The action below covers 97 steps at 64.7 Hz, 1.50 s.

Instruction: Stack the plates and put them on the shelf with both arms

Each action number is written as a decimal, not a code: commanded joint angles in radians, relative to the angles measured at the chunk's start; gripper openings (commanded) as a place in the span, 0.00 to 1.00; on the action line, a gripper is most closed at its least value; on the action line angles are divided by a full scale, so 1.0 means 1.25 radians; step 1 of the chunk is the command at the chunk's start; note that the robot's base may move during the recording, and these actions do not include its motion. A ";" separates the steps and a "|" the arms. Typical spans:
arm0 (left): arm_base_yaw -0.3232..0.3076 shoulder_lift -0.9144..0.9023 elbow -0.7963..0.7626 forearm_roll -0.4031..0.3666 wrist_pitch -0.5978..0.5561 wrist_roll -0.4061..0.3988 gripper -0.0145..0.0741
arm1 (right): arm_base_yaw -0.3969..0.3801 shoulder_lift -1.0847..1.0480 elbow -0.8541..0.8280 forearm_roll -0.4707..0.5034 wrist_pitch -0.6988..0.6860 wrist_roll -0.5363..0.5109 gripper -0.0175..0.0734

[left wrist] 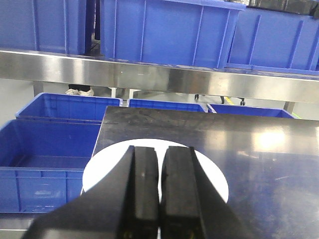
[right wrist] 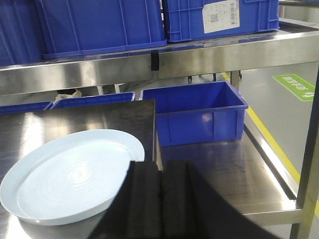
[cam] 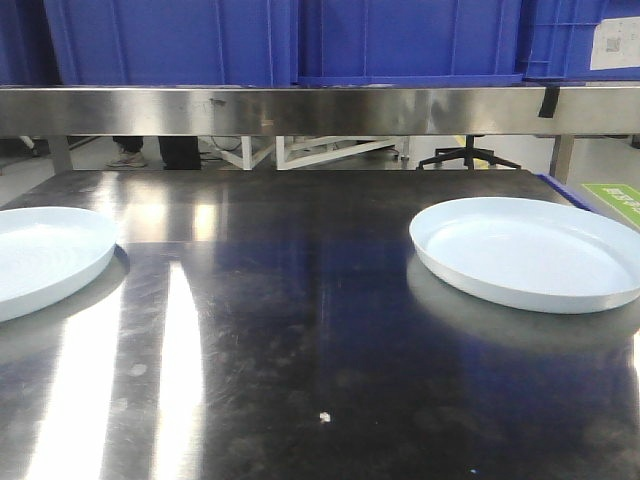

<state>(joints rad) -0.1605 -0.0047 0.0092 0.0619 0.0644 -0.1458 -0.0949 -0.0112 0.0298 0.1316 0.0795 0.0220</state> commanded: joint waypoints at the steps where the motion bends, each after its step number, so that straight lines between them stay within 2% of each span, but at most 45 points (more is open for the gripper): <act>1: -0.007 0.004 0.001 -0.006 -0.068 -0.007 0.28 | 0.000 -0.015 0.000 -0.002 -0.073 -0.002 0.25; 46: -0.007 0.004 0.001 -0.006 -0.068 -0.007 0.28 | 0.000 -0.015 0.000 -0.002 -0.073 -0.002 0.25; 56: -0.005 0.013 -0.028 0.013 -0.052 -0.007 0.28 | 0.000 -0.015 0.000 -0.002 -0.073 -0.002 0.25; 62: -0.008 0.064 -0.121 0.019 0.040 -0.007 0.28 | 0.000 -0.015 0.000 -0.002 -0.073 -0.002 0.25; 66: -0.013 0.128 -0.220 0.047 0.120 -0.007 0.28 | 0.000 -0.015 0.000 -0.002 -0.073 -0.002 0.25; 76: -0.040 0.375 -0.487 0.146 0.310 -0.007 0.28 | 0.000 -0.015 0.000 -0.002 -0.073 -0.002 0.25; 83: -0.046 0.538 -0.651 0.182 0.439 -0.007 0.28 | 0.000 -0.015 0.000 -0.002 -0.073 -0.002 0.25; 89: -0.046 0.637 -0.741 0.193 0.524 -0.006 0.28 | 0.000 -0.015 0.000 -0.002 -0.073 -0.002 0.25; 97: -0.046 0.708 -0.788 0.193 0.585 -0.006 0.28 | 0.000 -0.015 0.000 -0.002 -0.073 -0.002 0.25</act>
<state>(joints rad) -0.2098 0.8465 -0.9159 0.2859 0.7962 -0.1458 -0.0949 -0.0112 0.0298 0.1316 0.0795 0.0220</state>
